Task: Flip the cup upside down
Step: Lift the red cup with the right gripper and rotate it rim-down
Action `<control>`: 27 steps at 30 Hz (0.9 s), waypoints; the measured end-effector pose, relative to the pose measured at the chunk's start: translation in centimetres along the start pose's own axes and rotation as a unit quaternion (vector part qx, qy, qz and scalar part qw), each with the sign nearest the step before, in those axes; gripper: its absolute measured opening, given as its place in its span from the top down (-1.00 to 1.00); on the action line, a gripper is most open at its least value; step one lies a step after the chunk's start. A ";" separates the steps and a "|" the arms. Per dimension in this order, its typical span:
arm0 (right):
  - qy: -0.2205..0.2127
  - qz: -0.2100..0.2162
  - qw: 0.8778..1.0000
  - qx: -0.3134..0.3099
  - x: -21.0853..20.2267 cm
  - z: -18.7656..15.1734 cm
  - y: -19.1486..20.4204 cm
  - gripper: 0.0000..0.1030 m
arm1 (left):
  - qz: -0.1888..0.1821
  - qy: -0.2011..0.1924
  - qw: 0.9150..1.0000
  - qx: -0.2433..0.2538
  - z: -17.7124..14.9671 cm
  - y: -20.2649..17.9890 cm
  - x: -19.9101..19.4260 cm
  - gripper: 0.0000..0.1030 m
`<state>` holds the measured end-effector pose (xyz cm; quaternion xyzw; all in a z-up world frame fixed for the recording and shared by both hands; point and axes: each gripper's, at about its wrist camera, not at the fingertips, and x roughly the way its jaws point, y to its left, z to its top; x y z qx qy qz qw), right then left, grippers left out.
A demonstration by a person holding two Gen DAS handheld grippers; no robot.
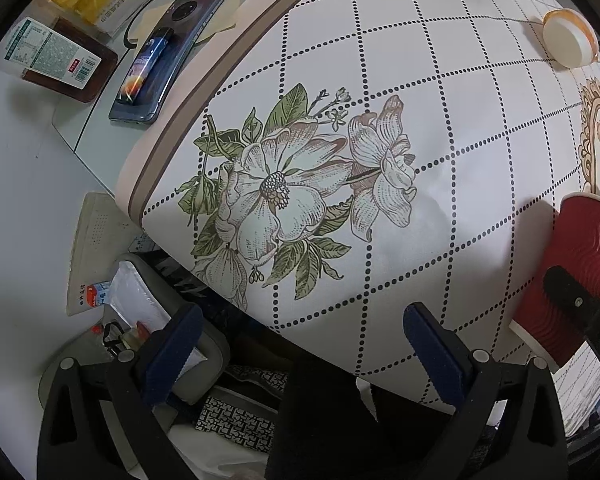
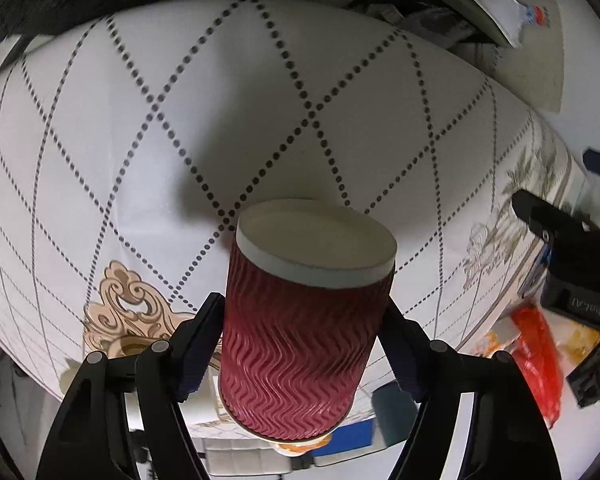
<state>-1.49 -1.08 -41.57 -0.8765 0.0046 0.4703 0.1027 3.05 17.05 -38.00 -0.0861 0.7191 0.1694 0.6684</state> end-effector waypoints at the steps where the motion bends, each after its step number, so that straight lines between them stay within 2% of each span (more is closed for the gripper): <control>1: -0.002 0.004 1.000 0.014 -0.1 0.0 -0.3 -0.48 | 0.001 -0.001 1.000 0.001 0.0 0.0 -0.1 -1.00; 8: 0.004 0.046 0.992 0.121 -0.3 -0.5 -2.3 -0.48 | 0.009 -0.009 1.000 0.013 0.6 -0.4 -1.1 -1.00; 11: 0.005 0.077 0.979 0.189 -0.2 -1.1 -3.3 -0.48 | 0.011 -0.014 1.000 0.019 0.9 -0.5 -1.5 -1.00; 14: 0.009 0.113 0.958 0.264 -0.1 -1.8 -4.8 -0.48 | 0.015 -0.018 0.999 0.027 1.1 -0.8 -1.9 -1.00; 18: 0.010 0.172 0.910 0.377 0.3 -4.0 -6.5 -0.48 | 0.018 -0.021 0.999 0.038 1.7 -1.6 -2.4 -1.00; 20: 0.009 0.204 0.880 0.429 0.5 -5.1 -6.8 -0.48 | 0.018 -0.022 0.999 0.045 1.8 -1.9 -2.5 -1.00; 21: 0.012 0.223 0.859 0.460 0.6 -5.7 -6.6 -0.48 | 0.018 -0.023 0.998 0.048 2.0 -2.3 -2.6 -1.00; 23: 0.017 0.242 0.833 0.498 1.0 -6.8 -6.6 -0.48 | 0.019 -0.026 0.998 0.056 2.2 -2.9 -2.9 -1.00; 26: 0.027 0.278 0.780 0.560 1.9 -8.3 -6.2 -0.48 | 0.019 -0.029 0.997 0.066 2.3 -3.6 -3.1 -1.00; 27: 0.029 0.288 0.766 0.574 1.8 -8.5 -5.5 -0.48 | 0.019 -0.030 0.997 0.070 2.4 -3.9 -3.1 -1.00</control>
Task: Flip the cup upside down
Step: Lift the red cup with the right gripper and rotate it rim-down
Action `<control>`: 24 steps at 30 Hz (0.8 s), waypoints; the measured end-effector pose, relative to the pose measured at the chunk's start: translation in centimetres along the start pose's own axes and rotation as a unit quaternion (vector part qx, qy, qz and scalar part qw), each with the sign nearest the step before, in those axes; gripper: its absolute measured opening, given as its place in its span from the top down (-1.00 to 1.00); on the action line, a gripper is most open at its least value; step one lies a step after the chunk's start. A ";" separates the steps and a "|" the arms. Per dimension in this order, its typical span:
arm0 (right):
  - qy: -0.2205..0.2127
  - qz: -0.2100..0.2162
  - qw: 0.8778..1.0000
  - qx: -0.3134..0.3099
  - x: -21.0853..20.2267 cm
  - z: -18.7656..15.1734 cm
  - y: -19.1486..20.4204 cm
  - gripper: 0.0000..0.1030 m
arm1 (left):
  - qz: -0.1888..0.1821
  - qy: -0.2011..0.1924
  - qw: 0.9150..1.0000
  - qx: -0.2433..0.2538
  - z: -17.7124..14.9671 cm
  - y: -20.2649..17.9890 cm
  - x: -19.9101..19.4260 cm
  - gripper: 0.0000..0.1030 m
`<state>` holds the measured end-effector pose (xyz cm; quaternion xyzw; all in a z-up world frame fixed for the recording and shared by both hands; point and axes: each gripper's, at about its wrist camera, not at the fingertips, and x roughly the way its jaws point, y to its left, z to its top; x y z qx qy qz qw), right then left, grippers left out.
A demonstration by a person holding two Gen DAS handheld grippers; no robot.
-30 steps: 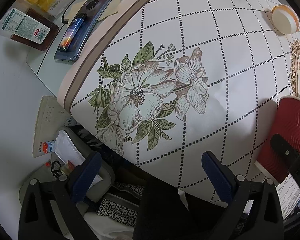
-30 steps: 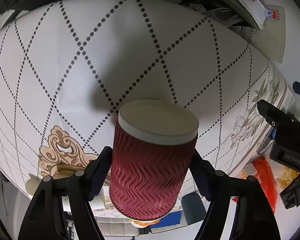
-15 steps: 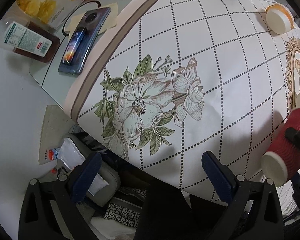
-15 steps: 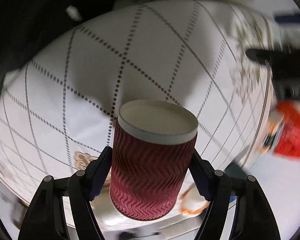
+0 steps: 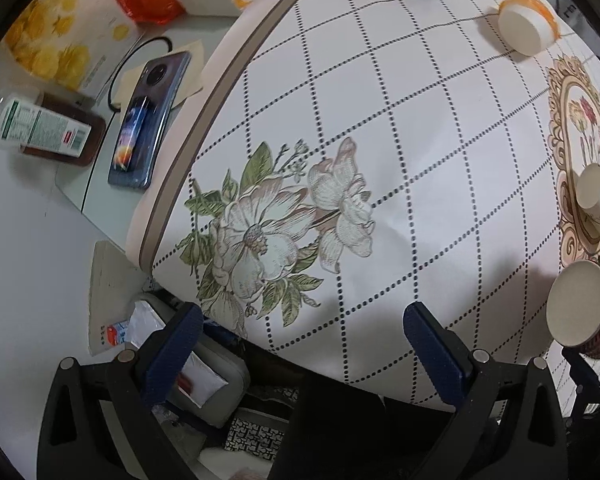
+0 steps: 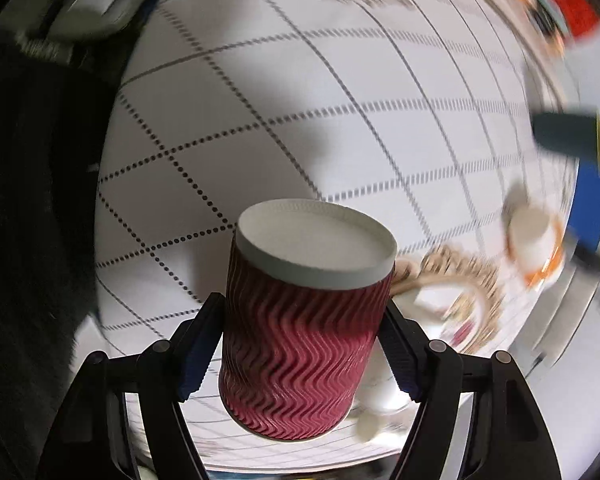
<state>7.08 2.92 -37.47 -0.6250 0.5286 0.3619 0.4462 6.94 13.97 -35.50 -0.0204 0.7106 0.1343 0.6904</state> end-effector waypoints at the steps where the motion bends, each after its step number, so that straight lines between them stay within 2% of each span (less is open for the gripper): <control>1: 0.004 0.013 1.000 0.020 0.2 -0.3 -0.3 -0.48 | 0.000 -0.001 1.000 0.004 0.1 -0.3 -0.1 -1.00; 4: 0.022 0.057 0.994 0.088 1.0 -1.1 -1.0 -0.48 | 0.000 -0.003 1.000 0.013 0.0 -0.9 -0.2 -1.00; 6: 0.035 0.090 0.986 0.137 1.7 -2.1 -1.6 -0.48 | -0.001 -0.003 1.000 0.018 0.1 -1.3 -0.2 -1.00; 12: 0.063 0.180 0.941 0.278 4.1 -4.9 -3.9 -0.48 | 0.000 -0.003 0.999 0.035 0.1 -2.4 -0.3 -1.00; 14: 0.067 0.198 0.928 0.307 4.8 -5.6 -4.3 -0.48 | 0.000 -0.002 0.999 0.041 0.1 -2.9 -0.3 -1.00; 19: 0.078 0.253 0.885 0.383 6.5 -7.4 -5.0 -0.49 | 0.000 -0.001 0.999 0.054 -0.1 -3.3 -0.3 -1.00; 24: 0.083 0.284 0.850 0.436 8.4 -9.2 -6.3 -0.49 | 0.000 0.001 0.998 0.064 -0.2 -3.8 -0.2 -1.00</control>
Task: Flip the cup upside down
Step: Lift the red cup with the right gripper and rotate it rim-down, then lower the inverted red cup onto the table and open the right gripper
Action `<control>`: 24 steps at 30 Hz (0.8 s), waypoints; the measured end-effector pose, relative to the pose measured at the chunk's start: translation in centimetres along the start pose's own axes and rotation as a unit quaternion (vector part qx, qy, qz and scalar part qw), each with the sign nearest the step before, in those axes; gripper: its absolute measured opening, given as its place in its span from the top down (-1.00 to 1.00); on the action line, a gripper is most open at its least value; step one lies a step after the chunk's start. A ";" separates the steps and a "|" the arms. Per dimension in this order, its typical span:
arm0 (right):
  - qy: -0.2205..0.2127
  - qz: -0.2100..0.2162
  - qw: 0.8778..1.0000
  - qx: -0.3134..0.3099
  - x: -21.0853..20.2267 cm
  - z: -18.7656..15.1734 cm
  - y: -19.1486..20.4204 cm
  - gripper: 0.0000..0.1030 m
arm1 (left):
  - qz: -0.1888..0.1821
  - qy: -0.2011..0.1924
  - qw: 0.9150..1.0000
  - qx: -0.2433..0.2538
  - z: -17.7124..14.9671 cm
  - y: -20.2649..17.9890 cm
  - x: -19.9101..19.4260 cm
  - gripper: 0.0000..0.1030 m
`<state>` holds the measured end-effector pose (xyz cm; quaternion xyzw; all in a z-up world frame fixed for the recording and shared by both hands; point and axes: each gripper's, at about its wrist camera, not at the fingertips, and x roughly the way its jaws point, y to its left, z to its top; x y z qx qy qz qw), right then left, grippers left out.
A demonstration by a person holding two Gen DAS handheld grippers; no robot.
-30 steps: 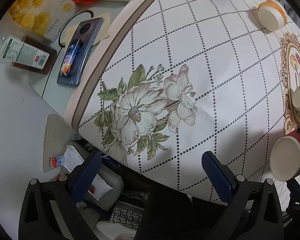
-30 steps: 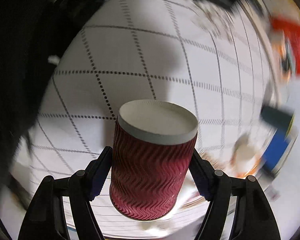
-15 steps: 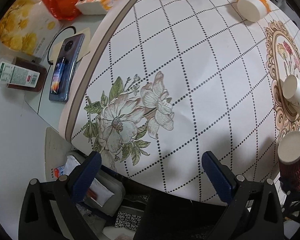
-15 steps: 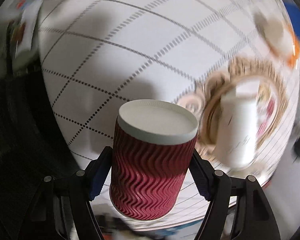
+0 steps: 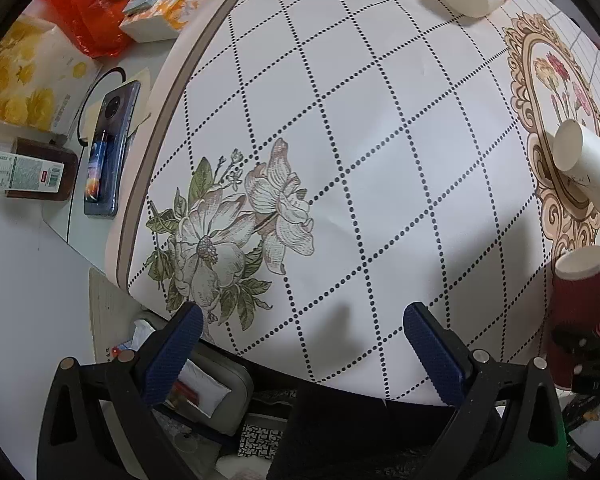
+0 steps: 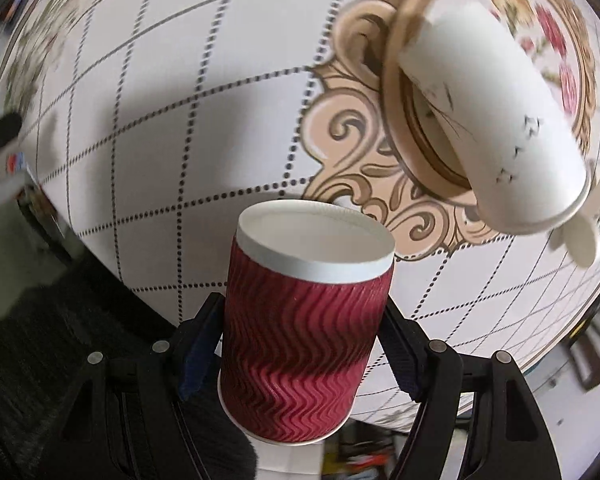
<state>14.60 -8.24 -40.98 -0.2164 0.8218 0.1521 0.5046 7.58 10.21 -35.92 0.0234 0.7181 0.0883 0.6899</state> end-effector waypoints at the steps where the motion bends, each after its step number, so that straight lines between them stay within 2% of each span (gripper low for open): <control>1: 0.000 0.005 1.000 0.007 0.1 0.0 -0.5 -0.49 | 0.000 0.000 1.000 0.002 0.0 -0.1 0.0 -1.00; 8: 0.010 0.039 0.997 0.059 0.9 0.5 -4.2 -0.51 | 0.002 -0.001 1.000 0.009 0.0 -0.7 -0.3 -1.00; 14: 0.002 0.035 0.997 0.075 0.5 1.6 -5.5 -0.51 | 0.002 0.000 1.000 0.013 -0.1 -0.9 -0.4 -1.00; 16: -0.015 0.026 0.997 0.076 0.1 1.6 -6.2 -0.44 | 0.002 0.000 1.000 0.013 -0.1 -1.0 -0.4 -1.00; 20: -0.058 0.007 0.995 0.077 -1.0 0.3 -6.6 -0.43 | 0.000 0.000 1.000 0.018 0.0 -1.3 -0.5 -1.00; 24: -0.122 0.000 0.989 0.088 -2.6 -2.1 -7.7 -0.43 | -0.003 0.000 1.000 0.027 0.1 -2.1 -0.7 -1.00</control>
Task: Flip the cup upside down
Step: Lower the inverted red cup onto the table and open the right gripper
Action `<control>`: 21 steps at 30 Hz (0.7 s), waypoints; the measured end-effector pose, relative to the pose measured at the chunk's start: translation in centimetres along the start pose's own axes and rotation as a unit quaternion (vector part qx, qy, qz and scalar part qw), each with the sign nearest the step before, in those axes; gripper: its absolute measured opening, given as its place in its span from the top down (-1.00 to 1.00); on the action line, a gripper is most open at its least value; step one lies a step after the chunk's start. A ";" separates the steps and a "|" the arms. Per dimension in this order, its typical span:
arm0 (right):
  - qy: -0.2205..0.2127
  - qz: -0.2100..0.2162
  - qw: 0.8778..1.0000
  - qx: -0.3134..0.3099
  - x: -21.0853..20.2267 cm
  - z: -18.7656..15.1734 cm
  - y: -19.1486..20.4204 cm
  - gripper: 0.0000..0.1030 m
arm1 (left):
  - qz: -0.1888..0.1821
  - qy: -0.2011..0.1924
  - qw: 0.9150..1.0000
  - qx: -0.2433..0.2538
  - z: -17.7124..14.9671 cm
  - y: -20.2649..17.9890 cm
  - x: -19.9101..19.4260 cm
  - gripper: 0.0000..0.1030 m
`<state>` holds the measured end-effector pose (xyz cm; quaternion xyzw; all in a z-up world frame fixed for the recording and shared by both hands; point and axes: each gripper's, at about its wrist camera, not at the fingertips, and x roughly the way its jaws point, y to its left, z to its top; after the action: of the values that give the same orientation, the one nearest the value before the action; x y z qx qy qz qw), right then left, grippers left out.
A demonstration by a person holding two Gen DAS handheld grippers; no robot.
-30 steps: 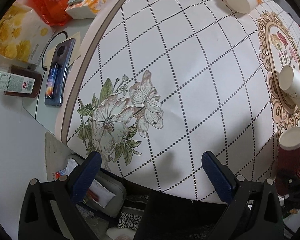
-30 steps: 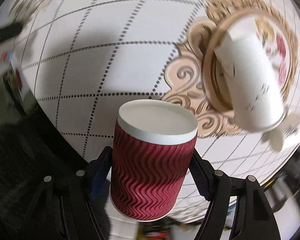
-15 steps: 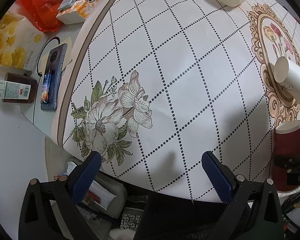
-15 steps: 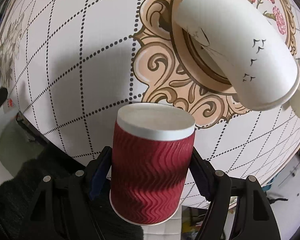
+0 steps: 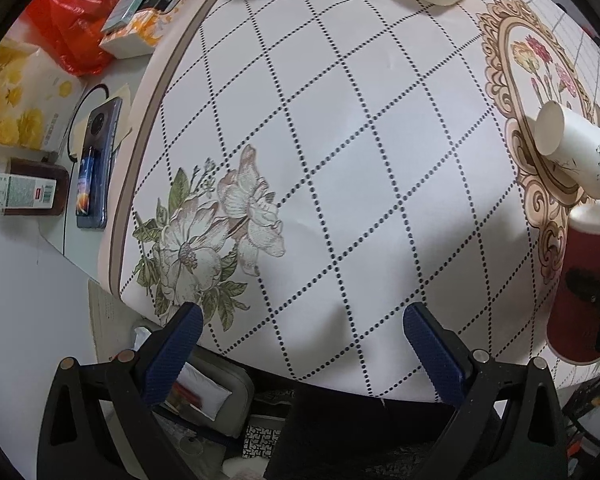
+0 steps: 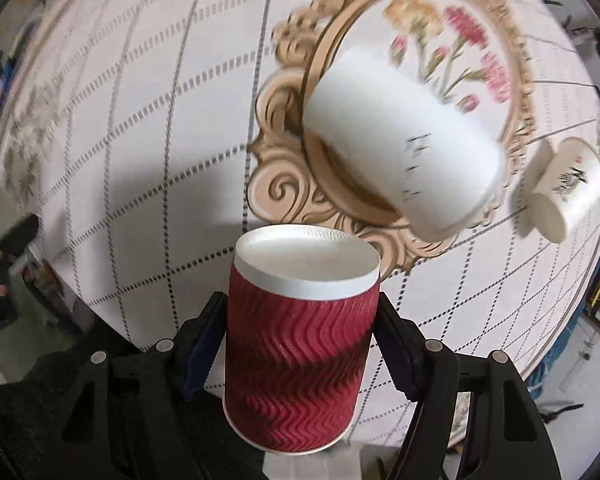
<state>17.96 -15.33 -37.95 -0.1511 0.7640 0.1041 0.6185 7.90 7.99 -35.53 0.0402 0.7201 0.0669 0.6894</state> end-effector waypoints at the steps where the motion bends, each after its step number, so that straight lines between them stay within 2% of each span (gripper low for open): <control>1: -0.020 0.001 1.000 0.005 -0.6 -0.6 -0.4 -0.43 | 0.000 0.000 1.000 0.003 0.0 -0.2 0.0 -1.00; 5: -0.102 0.019 0.994 0.037 -2.6 -2.7 -2.0 -0.43 | 0.001 0.000 1.000 0.018 0.2 -1.2 -0.1 -1.00; 8: -0.168 0.030 0.984 0.056 -3.1 -4.4 -2.4 -0.43 | 0.001 0.004 1.000 0.025 0.2 -1.6 0.1 -1.00; 10: -0.206 0.035 0.976 0.067 -3.5 -4.7 1.8 -0.43 | 0.000 0.006 1.000 0.031 0.2 -1.8 0.3 -1.00; 13: -0.258 0.037 0.962 0.079 -4.0 -7.0 5.2 -0.43 | 0.006 0.005 0.999 0.043 0.0 -2.3 0.3 -1.00; 18: -0.324 0.012 0.944 0.068 -3.8 -9.3 7.8 -0.43 | 0.009 0.004 0.998 0.060 -0.7 -3.0 0.3 -1.00; 21: -0.340 0.004 0.938 0.067 -4.1 -11.3 8.6 -0.43 | 0.009 0.003 0.998 0.069 -1.2 -3.6 0.4 -1.00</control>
<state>5.34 -10.79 -31.80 -0.0619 0.5138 0.1003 0.8498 6.79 4.45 -36.41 0.0941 0.7250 0.0235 0.6819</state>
